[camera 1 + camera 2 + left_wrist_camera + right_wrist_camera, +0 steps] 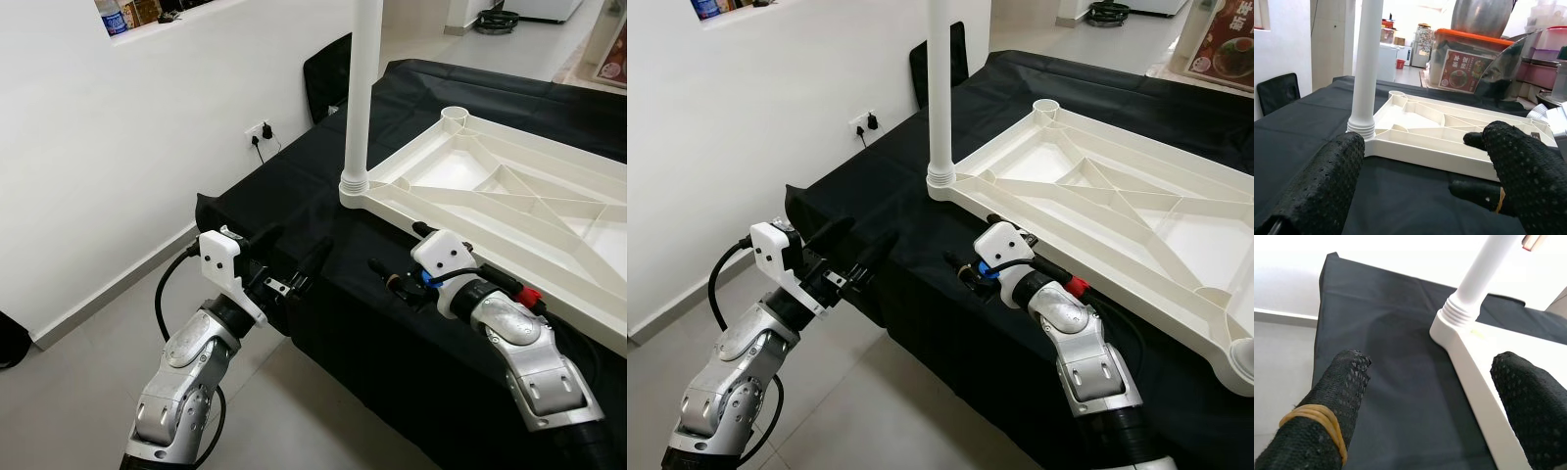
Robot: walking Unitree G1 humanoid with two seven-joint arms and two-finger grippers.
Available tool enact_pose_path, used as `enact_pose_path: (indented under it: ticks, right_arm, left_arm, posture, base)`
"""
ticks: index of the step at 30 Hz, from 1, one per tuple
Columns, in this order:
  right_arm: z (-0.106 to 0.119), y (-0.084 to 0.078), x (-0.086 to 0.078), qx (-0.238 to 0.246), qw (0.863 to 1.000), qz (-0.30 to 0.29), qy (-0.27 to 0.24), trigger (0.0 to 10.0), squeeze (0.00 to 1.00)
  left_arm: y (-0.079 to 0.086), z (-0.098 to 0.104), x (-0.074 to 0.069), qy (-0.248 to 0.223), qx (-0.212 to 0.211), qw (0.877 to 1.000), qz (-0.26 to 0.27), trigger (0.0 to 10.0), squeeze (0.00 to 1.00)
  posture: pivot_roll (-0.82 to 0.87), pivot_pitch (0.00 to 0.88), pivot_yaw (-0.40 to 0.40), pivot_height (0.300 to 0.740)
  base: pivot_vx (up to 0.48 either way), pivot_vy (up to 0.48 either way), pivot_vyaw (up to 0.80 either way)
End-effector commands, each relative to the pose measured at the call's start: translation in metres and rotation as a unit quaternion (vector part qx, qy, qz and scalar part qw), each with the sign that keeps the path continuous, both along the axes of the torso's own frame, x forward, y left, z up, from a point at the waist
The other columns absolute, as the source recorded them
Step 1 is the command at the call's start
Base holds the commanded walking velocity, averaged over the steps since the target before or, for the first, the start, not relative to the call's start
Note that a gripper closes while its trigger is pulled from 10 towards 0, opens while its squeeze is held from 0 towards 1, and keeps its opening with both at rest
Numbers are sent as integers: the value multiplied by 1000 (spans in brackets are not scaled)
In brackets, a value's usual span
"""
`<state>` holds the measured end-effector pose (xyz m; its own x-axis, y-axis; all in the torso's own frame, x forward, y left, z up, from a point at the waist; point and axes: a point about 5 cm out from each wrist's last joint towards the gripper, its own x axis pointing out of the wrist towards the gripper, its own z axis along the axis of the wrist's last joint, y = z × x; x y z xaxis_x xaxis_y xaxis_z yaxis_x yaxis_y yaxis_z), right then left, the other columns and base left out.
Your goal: Building children table
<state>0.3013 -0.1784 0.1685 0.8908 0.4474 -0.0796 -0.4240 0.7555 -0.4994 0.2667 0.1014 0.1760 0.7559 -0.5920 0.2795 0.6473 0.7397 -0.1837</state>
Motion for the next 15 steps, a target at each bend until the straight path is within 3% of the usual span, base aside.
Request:
enact_pose_path:
  ticks: [1, 15]
  right_arm:
    - [-2, 6, 0, -3, 1000, 15, 0, 10000, 0]
    - [-4, 8, 1, -1, 1000, 18, 1, 10000, 0]
  left_arm:
    - [1, 0, 1, -5, 4, 1000, 4, 10000, 0]
    - [2, 1, 1, -7, 5, 1000, 2, 10000, 0]
  posture:
    - [-96, 51, 17, 740]
    - [-91, 50, 14, 740]
  base:
    - [0, 0, 0]
    - [0, 0, 0]
